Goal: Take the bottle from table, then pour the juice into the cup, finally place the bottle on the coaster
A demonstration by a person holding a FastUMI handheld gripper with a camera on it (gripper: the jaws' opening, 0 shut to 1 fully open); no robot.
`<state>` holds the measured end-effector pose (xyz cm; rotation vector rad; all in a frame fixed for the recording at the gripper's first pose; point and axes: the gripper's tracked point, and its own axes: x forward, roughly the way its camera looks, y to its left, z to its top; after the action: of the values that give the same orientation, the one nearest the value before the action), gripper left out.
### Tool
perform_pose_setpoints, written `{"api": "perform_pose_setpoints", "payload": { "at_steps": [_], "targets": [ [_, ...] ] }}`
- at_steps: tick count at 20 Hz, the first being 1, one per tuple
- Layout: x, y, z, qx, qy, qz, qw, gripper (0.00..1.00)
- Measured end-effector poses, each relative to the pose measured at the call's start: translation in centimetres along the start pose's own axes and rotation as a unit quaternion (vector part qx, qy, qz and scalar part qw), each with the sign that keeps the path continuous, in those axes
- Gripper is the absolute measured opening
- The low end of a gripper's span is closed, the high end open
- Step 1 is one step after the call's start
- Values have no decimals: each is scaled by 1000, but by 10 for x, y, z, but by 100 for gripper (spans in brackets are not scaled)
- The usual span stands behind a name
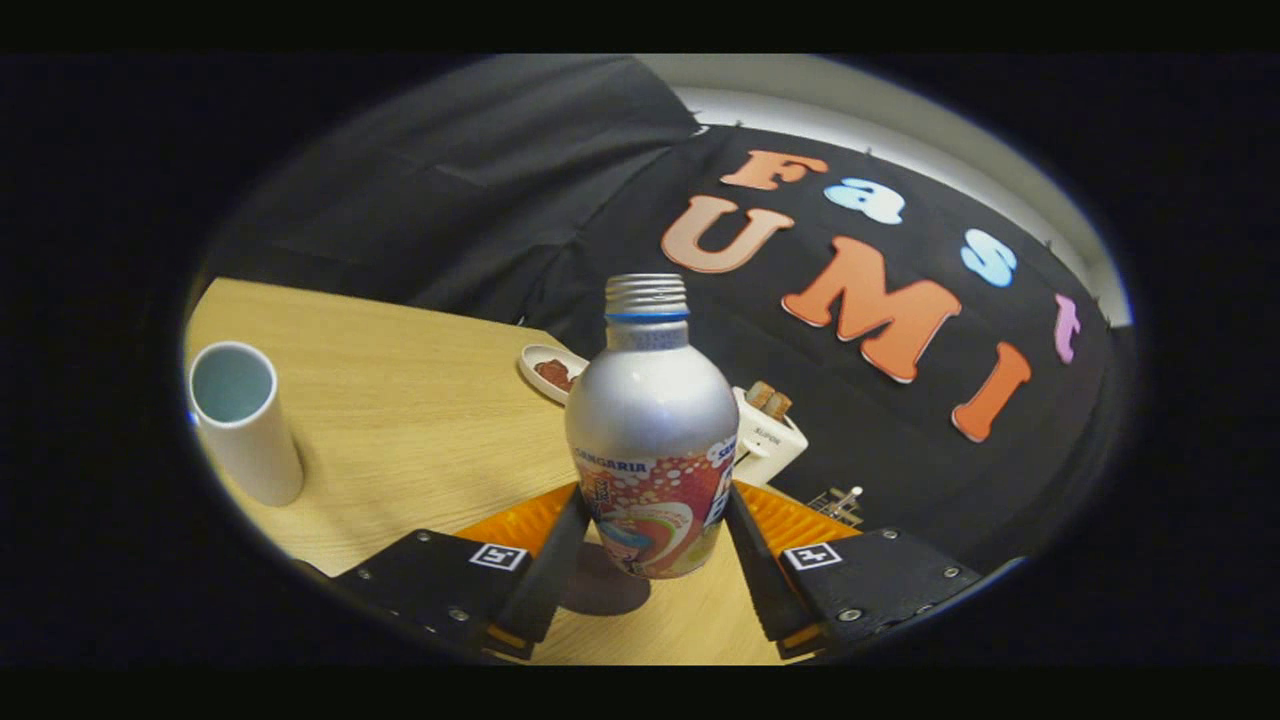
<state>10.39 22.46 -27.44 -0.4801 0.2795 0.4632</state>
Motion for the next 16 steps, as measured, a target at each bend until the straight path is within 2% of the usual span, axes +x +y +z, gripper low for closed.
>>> {"api": "perform_pose_setpoints", "payload": {
  "at_steps": [3,7,12,16],
  "targets": [
    [1,-3,-14,81,20,18,996,78],
    [6,4,-33,158,43,48,985,78],
    [8,14,-47,193,62,66,977,78],
    [7,11,-50,224,58,62,971,79]
  ]
}}
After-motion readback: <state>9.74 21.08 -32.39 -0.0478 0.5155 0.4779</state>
